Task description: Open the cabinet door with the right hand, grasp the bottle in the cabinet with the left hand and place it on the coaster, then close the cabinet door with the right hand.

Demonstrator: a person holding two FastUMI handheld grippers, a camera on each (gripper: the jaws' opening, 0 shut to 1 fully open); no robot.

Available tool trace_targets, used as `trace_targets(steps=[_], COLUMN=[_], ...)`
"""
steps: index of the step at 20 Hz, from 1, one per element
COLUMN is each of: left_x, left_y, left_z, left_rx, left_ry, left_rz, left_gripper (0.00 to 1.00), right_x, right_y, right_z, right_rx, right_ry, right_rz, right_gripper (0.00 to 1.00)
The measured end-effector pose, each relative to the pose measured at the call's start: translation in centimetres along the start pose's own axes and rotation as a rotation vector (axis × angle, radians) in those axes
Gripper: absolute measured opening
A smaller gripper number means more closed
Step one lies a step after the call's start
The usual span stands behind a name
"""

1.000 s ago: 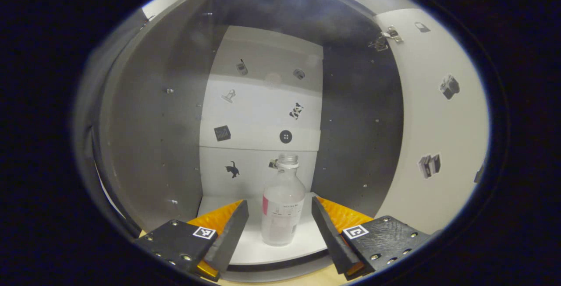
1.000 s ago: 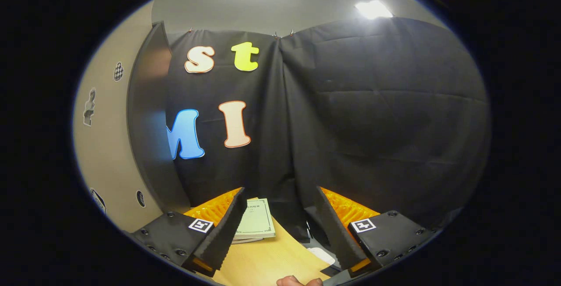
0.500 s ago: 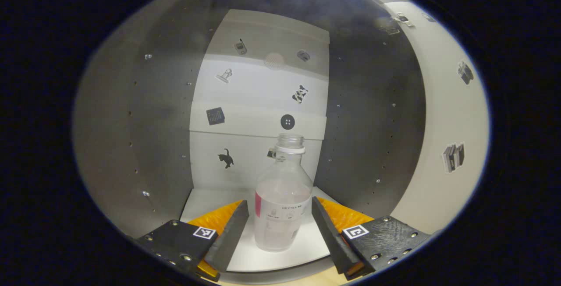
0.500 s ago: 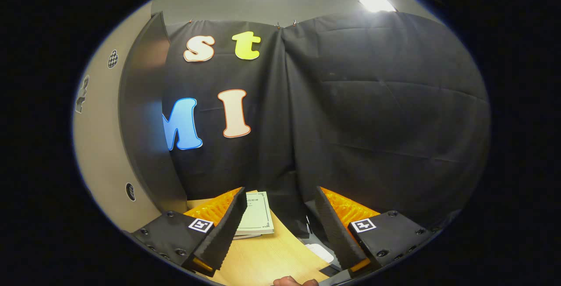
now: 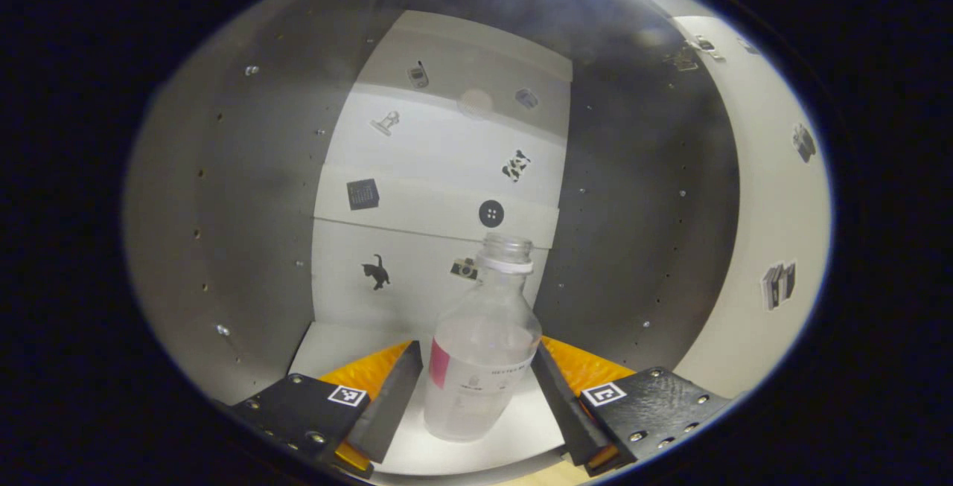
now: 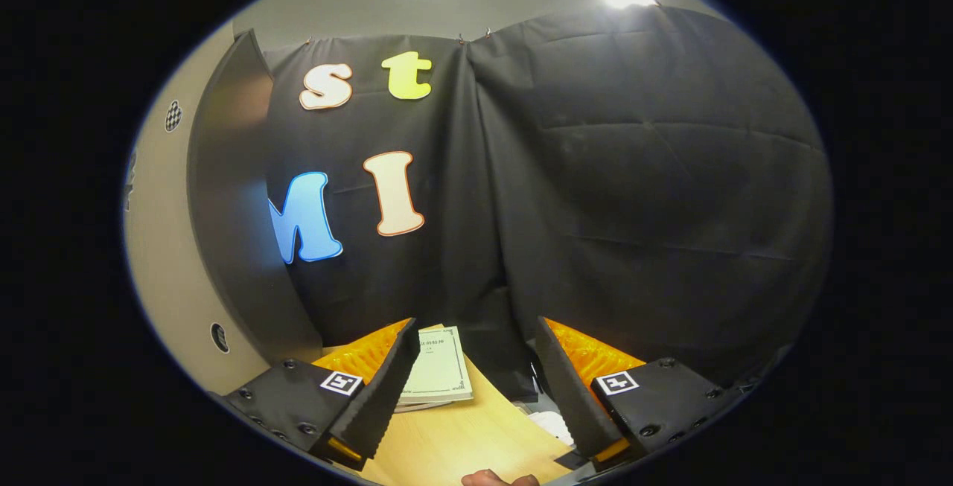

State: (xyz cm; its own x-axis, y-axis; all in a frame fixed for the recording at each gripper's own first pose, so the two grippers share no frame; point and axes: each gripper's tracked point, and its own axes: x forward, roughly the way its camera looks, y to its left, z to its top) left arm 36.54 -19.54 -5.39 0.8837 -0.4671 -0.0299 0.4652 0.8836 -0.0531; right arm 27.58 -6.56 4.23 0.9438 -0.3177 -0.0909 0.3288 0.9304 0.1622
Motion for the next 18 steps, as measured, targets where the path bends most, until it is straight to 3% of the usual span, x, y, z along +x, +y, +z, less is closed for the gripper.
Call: trace_targets(steps=[2, 9, 12, 18], left_x=[0.3, -0.2, -1.2, -4.4], left_y=[0.5, 0.2, -0.9, -1.7], left_z=[0.3, 0.2, 0.6, 3.2], left_rx=[0.016, 0.042, 0.052, 0.096], left_ry=[-0.019, -0.028, -0.022, -0.057], left_rz=[0.033, 0.035, 0.0, -0.045], left_gripper=[0.76, 0.71, 0.67, 0.69], right_x=[0.4, 1.5, 1.2, -0.6], right_y=[0.1, 0.5, 0.7, 0.8], right_z=[0.0, -0.1, -0.2, -0.5], right_rx=[-0.002, 0.003, 0.005, 0.022], right_ry=[0.002, 0.006, 0.003, -0.01], right_rz=[0.008, 0.03, 0.037, 0.036], right_gripper=[0.98, 0.98, 0.94, 0.97])
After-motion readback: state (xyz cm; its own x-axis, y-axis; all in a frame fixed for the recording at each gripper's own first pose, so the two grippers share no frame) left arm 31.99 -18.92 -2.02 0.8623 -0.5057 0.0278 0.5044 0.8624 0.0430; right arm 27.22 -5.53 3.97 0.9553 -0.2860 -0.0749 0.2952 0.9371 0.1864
